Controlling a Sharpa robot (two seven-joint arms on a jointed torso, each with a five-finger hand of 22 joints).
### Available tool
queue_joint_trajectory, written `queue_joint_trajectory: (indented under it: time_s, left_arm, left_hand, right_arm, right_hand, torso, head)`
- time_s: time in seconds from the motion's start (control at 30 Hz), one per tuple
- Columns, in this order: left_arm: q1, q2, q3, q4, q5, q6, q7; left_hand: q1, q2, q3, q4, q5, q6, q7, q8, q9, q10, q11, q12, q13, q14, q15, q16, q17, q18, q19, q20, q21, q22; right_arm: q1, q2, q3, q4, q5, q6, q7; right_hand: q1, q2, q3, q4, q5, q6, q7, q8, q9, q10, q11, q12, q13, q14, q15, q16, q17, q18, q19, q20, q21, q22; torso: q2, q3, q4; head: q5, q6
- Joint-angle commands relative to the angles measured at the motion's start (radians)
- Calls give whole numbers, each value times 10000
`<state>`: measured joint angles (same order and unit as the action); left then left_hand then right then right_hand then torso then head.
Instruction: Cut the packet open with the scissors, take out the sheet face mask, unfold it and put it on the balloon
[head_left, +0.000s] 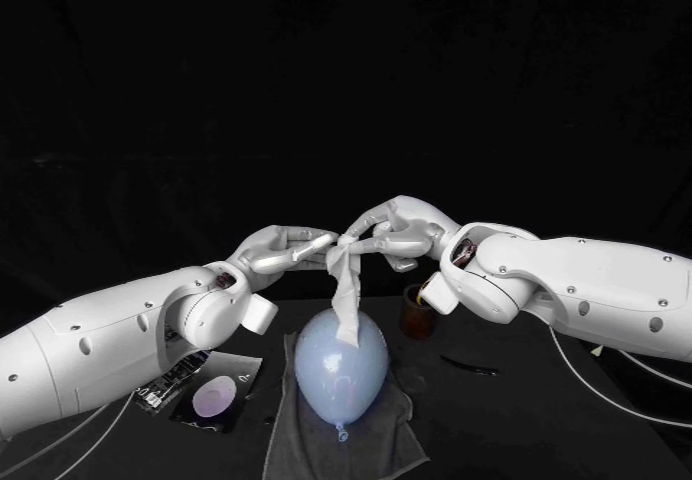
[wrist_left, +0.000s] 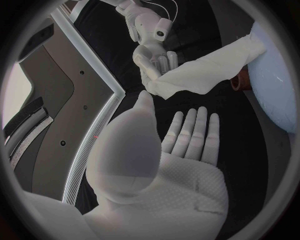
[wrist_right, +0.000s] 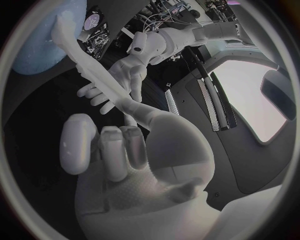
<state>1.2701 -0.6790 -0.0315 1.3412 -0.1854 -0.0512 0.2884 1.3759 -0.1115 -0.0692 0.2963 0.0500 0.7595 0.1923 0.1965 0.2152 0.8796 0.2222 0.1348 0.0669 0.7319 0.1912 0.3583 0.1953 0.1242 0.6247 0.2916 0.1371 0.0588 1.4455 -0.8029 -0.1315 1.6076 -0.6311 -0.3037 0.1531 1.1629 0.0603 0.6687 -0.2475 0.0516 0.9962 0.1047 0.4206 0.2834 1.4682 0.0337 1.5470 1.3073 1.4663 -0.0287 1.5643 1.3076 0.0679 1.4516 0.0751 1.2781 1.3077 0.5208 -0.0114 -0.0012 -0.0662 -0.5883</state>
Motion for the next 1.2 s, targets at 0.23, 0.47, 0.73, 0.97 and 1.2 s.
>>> queue_joint_trajectory:
  time_s: [0.23, 0.47, 0.73, 0.97, 1.2]
  left_arm:
    - [2, 188, 14, -137, 739, 1661, -547]
    - [2, 196, 16, -154, 843, 2848, -743]
    - [2, 187, 17, -156, 1311, 3300, -516]
    - [2, 183, 19, -117, 1556, 3188, -50]
    - [2, 149, 19, -132, 1586, 2805, 9]
  left_hand:
    - [-1241, 590, -111, 7, -20, 1366, 404, 815, 269, 1457, -395, 406, 82, 747, -298, -73, -7, 252, 836, 0, 15, 65]
    - [-2582, 1403, -497, -2, -30, 1829, 194, 1056, 314, 2048, -584, 332, 61, 1064, -439, -193, 39, 323, 1240, -1, -30, 80]
    - [-2812, 1787, -694, -16, -30, 1861, 148, 1077, 308, 2171, -618, 224, 47, 1135, -464, -260, 74, 373, 1386, -1, -49, 85]
    - [-1586, 2071, -862, -60, -33, 1743, 141, 1051, 274, 1942, -557, -111, 18, 855, -363, -563, 71, 345, 1398, 1, -200, 76]
    - [1001, 2266, -479, -701, -21, 1669, 13, 1003, 200, 1904, -626, -262, 29, 892, -398, -680, 141, 355, 1473, 2, -284, 86]
  right_arm:
    - [64, 178, 15, -218, -1326, 94, 191]
    - [75, 228, 18, -365, -1403, -62, 198]
    - [83, 285, 22, -516, -1544, 32, -74]
    - [86, 271, 22, -559, -1666, 202, -364]
    - [86, 205, 22, -509, -1619, 278, -444]
  right_hand:
    - [-33, -75, 52, -32, -20, 84, 34, 33, 165, 908, -56, 42, 2478, 1045, -75, 65, 2632, -73, 16, -36, 76, 1826]
    - [-31, -79, 54, -37, -21, 83, 34, 35, 168, 909, -57, 44, 2479, 1045, -75, 65, 2632, -76, 23, -37, 94, 1831]
    - [-25, -86, 61, -47, -20, 80, 34, 38, 173, 911, -58, 47, 2482, 1045, -77, 65, 2632, -79, 28, -40, 107, 1835]
    - [-15, -94, 69, -59, -16, 77, 33, 40, 177, 916, -60, 56, 2489, 1045, -79, 65, 2632, -79, 29, -42, 107, 1835]
    - [-9, -97, 76, -67, -12, 75, 33, 42, 181, 919, -60, 60, 2493, 1045, -80, 65, 2632, -77, 25, -44, 99, 1832]
  torso:
    - [25, 15, 2]
    - [21, 14, -6]
    - [15, 14, -5]
    - [16, 14, -9]
    - [14, 11, -1]
  head:
    - [29, -59]
    - [38, -86]
    - [40, -88]
    - [48, -76]
    - [44, -80]
